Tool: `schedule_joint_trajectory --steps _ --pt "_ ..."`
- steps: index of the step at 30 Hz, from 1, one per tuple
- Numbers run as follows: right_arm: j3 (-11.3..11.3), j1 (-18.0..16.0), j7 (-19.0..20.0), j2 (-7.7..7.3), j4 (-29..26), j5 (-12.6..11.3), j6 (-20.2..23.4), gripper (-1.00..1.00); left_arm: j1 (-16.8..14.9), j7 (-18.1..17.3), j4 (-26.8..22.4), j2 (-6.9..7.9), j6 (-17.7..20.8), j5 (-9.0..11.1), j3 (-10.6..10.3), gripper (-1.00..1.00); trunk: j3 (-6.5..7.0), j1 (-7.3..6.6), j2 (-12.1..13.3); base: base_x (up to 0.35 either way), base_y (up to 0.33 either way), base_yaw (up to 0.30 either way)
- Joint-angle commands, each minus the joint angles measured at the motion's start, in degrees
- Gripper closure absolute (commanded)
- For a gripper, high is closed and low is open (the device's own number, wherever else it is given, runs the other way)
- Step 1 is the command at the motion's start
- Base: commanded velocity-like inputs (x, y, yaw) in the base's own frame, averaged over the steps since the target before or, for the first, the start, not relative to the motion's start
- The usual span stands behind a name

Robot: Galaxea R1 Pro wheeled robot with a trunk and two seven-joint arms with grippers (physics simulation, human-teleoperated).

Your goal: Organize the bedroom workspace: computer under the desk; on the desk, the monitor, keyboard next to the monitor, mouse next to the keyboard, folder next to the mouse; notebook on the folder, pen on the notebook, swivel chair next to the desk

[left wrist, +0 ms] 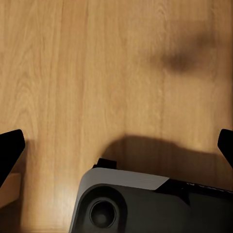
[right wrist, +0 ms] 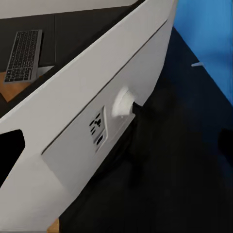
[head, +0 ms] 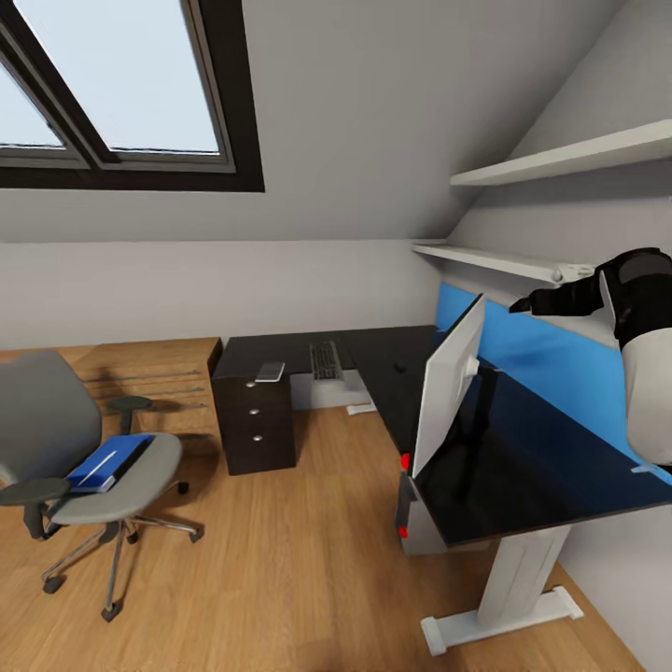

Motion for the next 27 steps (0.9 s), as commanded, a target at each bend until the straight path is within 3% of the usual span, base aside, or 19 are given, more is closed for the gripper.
schedule_joint_trajectory --steps 1,11,20,27 --pt "-0.26 0.19 0.52 -0.16 0.1 0.46 0.05 -1.0 0.01 -0.13 -0.1 -0.04 -0.06 0.29 0.2 -1.0 -0.07 0.0 -0.05 -0.045 -0.054 0.0" --pt "-1.23 4.51 0.55 -1.07 0.73 -1.99 -0.9 -1.0 -0.01 -0.13 -0.1 0.05 -0.06 0.45 0.46 -1.0 -0.07 0.0 -0.05 -0.011 -0.014 0.0" --pt "-1.63 9.55 0.58 -0.8 0.72 -3.83 -6.89 -1.0 0.01 -0.11 -0.1 0.21 -0.91 2.49 0.55 -1.0 -0.07 0.0 -0.05 0.0 -0.001 0.0" --pt "-1.68 13.89 0.69 -1.06 0.65 -11.42 -9.24 -1.0 0.01 -0.03 -0.16 0.11 -2.2 3.04 0.22 -1.0 -0.07 0.0 -0.05 0.0 0.0 0.0"
